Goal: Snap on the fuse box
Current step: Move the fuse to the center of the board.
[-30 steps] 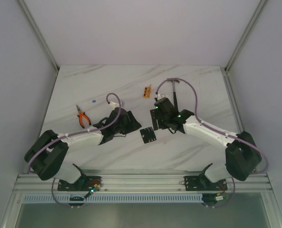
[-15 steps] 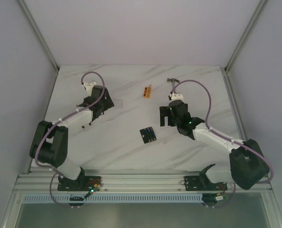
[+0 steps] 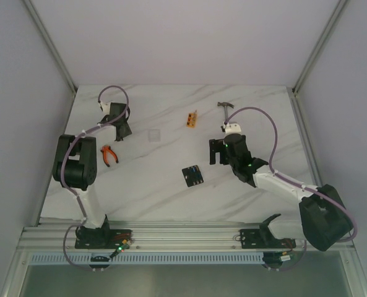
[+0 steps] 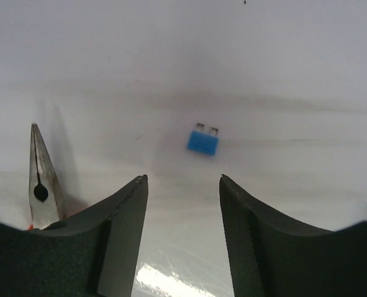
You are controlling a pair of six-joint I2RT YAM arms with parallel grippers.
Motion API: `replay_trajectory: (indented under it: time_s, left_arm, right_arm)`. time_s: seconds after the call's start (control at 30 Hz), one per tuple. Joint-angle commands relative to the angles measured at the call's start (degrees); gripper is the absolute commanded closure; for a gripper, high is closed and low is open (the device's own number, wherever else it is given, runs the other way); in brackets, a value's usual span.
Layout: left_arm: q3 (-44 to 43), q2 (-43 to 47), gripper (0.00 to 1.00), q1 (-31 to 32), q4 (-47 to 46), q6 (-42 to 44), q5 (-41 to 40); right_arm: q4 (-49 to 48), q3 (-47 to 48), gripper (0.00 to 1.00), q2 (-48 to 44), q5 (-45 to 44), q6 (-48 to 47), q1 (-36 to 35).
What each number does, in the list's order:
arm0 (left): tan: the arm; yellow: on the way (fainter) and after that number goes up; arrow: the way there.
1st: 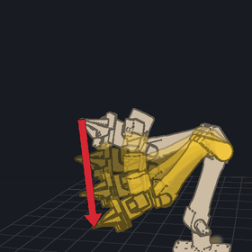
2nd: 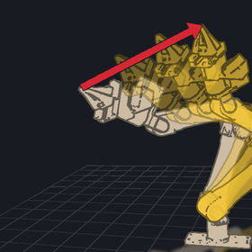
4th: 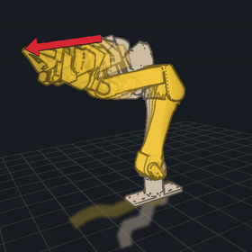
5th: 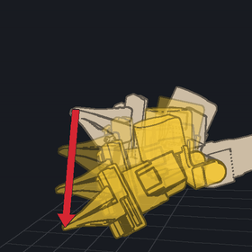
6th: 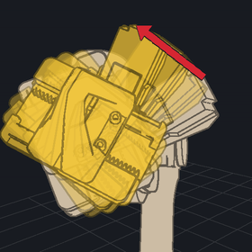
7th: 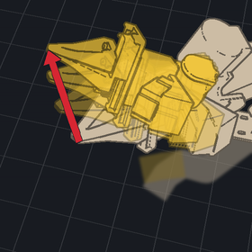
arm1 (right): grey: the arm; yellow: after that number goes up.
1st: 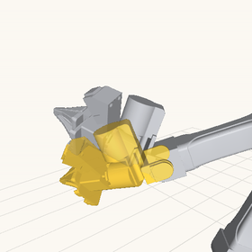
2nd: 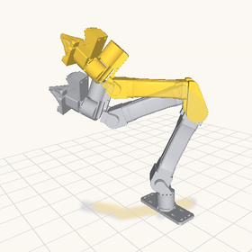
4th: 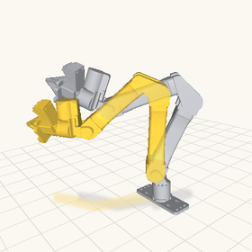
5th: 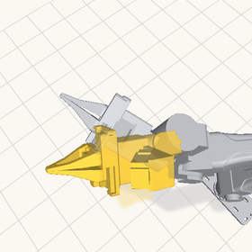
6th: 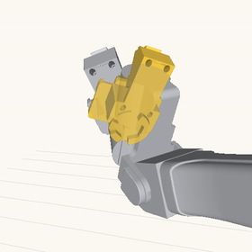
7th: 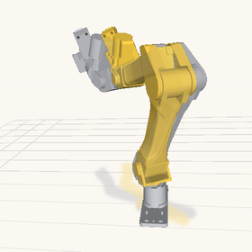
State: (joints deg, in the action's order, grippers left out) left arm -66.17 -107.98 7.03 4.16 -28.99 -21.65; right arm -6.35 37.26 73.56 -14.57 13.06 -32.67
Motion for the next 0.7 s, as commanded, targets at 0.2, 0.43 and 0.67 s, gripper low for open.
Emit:
replay_trajectory:
  time_s: [0.2, 0.43, 0.67]
  left_arm:
    - [-7.49, -6.99, 0.48, -2.01, 3.21, 4.84, 3.21]
    - [-10.51, -10.14, 0.52, -2.11, 5.06, 6.14, 3.86]
    - [-11.28, -10.37, 0.58, -2.12, 8.59, 5.42, 6.80]
  right_arm:
    - [-3.09, -0.85, 0.00, -0.29, 0.67, -0.84, 0.56]
    - [-3.57, -0.79, 0.00, 0.34, 1.16, -0.84, 0.66]
    - [-3.73, -0.78, 0.00, 0.59, 1.19, -0.77, 0.72]
